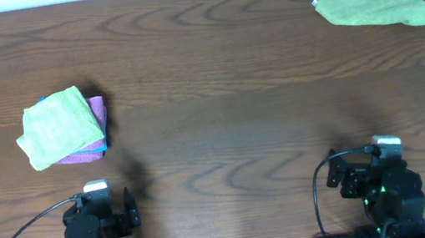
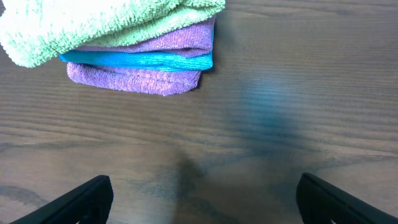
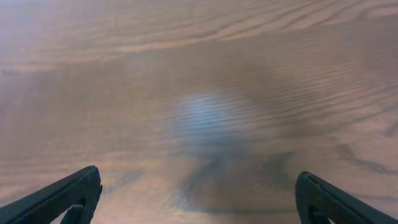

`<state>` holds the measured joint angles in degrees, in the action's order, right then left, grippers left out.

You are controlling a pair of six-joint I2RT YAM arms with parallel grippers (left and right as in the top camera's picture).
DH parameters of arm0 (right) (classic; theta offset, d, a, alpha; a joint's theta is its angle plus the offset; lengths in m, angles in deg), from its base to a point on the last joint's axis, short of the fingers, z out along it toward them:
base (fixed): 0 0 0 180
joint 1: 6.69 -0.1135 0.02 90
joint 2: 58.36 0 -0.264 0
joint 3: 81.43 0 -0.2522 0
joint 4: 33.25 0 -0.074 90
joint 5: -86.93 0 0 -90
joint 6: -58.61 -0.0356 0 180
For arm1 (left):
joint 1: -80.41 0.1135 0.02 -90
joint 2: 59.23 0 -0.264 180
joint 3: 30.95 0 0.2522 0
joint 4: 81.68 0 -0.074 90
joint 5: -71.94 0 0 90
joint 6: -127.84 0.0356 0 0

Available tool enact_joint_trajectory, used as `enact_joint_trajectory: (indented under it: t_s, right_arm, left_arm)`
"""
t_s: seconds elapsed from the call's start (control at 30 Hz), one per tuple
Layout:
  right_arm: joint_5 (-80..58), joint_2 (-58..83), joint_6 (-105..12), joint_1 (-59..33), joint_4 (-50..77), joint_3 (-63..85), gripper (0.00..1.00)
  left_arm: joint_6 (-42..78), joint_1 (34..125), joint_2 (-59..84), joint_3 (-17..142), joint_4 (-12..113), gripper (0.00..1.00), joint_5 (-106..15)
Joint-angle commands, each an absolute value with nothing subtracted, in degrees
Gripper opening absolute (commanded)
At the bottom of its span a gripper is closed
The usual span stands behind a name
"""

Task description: Fold the cloth

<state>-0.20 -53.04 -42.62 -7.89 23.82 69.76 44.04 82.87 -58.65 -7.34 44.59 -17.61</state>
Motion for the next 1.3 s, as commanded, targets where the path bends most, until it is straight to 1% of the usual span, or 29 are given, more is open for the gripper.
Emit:
enact_joint_trajectory:
  t_s: [0.0, 0.37, 0.6, 0.93, 1.27]
  right_arm:
    - [-2.1, -53.7, -39.1, -7.4, 23.4, 71.1, 0.99]
    - [-4.3, -53.7, -35.6, -7.4, 23.3, 75.6, 0.99]
    - [-4.6, -54.9, -32.4, -7.5, 23.5, 75.5, 0.99]
    - [-4.6, -58.0, -32.4, -7.8, 23.3, 75.5, 0.99]
    - [-4.6, -58.1, -32.4, -7.8, 23.3, 75.5, 0.99]
  left_arm:
    - [43.8, 82.6, -59.0, -8.0, 44.0, 0.95, -17.0]
    - [43.8, 82.6, -59.0, -8.0, 44.0, 0.96, -17.0]
    - [43.8, 82.6, -59.0, -8.0, 44.0, 0.96, -17.0]
    - [43.8, 82.6, -59.0, -8.0, 44.0, 0.95, -17.0]
    - [43.8, 82.6, -59.0, -8.0, 44.0, 0.95, -17.0]
